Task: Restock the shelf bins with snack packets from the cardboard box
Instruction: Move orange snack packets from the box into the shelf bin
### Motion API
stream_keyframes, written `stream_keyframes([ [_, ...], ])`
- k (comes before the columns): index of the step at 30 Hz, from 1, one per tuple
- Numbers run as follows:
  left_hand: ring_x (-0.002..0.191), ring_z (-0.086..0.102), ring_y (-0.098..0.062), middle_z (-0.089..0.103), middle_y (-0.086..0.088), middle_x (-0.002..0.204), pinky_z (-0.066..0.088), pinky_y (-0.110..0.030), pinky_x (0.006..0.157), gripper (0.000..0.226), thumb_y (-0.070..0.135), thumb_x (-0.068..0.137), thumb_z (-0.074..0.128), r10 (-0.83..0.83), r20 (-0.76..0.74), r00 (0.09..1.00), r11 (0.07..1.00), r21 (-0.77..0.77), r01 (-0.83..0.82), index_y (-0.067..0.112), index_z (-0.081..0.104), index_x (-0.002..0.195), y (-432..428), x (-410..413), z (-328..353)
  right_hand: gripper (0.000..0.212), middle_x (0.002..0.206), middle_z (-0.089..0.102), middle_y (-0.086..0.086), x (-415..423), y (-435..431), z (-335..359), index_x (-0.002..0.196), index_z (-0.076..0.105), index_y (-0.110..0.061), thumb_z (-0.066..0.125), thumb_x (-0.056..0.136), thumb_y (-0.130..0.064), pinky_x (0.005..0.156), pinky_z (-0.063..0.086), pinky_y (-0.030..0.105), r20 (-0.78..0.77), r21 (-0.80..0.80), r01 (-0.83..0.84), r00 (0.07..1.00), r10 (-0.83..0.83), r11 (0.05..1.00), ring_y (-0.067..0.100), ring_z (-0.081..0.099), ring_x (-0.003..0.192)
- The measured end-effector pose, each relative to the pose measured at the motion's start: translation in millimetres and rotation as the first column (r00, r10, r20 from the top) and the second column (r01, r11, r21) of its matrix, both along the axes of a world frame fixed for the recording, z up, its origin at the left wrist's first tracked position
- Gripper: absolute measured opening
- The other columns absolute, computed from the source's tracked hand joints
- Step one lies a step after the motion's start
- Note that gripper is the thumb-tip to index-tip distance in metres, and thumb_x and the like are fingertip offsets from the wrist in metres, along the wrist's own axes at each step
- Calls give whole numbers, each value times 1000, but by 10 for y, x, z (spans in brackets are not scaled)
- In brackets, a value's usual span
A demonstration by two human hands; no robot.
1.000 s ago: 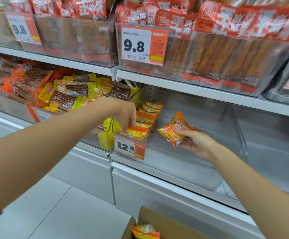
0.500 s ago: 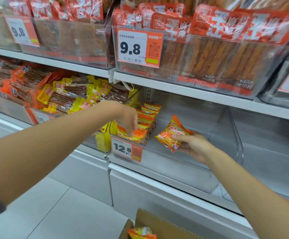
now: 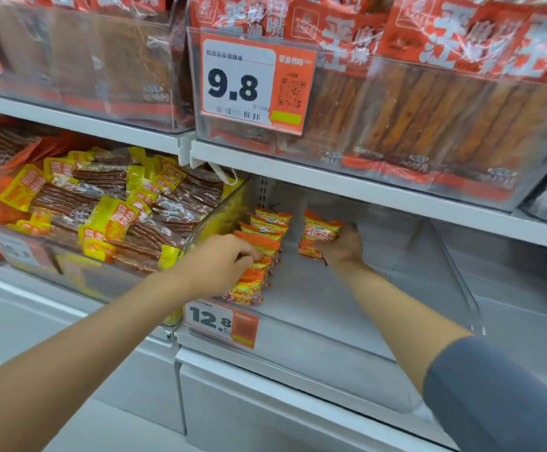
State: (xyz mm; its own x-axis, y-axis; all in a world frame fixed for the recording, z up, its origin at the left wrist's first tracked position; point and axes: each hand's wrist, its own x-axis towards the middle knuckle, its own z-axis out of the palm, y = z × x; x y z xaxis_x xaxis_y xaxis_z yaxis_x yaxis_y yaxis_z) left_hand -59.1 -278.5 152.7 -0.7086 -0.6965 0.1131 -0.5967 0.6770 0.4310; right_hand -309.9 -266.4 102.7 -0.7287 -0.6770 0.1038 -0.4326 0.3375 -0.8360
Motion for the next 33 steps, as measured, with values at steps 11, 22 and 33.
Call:
stream_keyframes([
  [11,107,60,-10,65,6,124,46,-22,87,30,28,101,48,-16,-26,1000,999,-36,15,22,64,126,-8,41,-69,58,110,67,3,23,-246,-253,117,57,-11,85,70,-29,71,47,22,114,-24,-25,993,27,999,20,64,97],
  [22,97,60,-6,66,6,120,43,-13,73,30,28,100,51,-21,-41,999,1000,-7,21,20,64,125,-23,38,-67,35,114,68,16,-114,-142,-245,97,66,-10,85,68,-18,89,55,51,241,-7,-77,968,76,997,32,67,101],
  [33,101,59,0,66,13,109,48,-17,86,21,21,93,64,32,-231,972,998,64,-18,24,69,113,276,344,196,48,122,61,5,403,866,393,126,55,-19,76,83,-16,88,51,32,275,59,-417,880,387,907,19,60,109],
])
